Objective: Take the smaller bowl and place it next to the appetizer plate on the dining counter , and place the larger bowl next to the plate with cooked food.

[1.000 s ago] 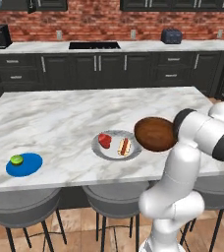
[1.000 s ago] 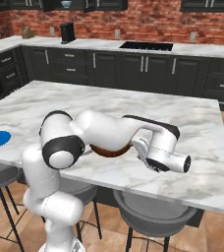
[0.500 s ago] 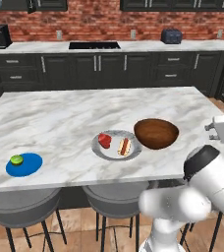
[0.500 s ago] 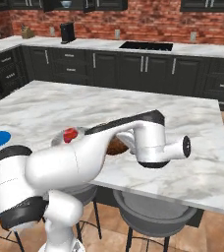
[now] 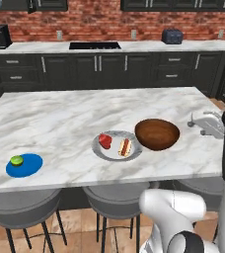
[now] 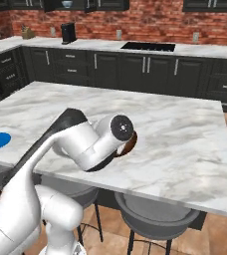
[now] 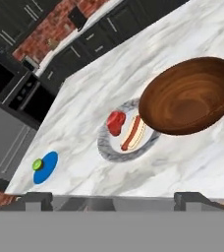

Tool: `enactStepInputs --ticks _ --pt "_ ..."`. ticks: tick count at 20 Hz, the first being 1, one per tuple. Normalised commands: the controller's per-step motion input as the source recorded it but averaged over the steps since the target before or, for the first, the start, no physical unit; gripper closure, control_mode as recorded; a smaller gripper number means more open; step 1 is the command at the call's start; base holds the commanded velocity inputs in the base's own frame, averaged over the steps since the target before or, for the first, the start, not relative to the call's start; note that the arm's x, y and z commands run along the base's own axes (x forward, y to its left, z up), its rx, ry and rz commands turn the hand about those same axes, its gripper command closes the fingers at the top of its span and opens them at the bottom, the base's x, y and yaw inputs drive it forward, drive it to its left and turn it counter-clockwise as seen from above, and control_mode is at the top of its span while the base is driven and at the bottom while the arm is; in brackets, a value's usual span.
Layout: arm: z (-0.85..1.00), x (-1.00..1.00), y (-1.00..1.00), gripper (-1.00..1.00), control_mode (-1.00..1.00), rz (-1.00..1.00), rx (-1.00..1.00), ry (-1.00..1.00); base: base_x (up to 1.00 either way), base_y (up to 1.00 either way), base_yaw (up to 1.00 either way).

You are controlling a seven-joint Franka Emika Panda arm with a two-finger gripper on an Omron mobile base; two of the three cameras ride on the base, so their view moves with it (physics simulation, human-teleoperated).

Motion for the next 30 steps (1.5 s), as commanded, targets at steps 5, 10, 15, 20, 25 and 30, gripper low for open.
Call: enactStepInputs --ticks 5,10,15,20,25,30 --pt "0.65 -0.32 0.57 -1.00 -1.00 -0.03 -0.28 0.03 0.00 0.00 0.00" --pt "0.42 -0.29 0.59 -1.00 -1.00 0.00 -0.32 0.00 0.00 0.00 0.00" --pt "0.33 -0.39 0.43 -1.00 -1.00 0.00 -0.22 -0.03 0.00 0.00 0.00" --pt "0.24 -0.26 0.08 -1.00 1.00 0.00 -0.06 -0.02 -0.55 0.07 0.00" --pt "0.00 0.00 0.00 -1.00 1.00 0.00 0.00 0.00 -0.94 0.71 -0.01" --pt "0.00 0.00 0.00 -1.00 1.00 0.00 0.00 0.00 -0.36 1.00 -0.07"
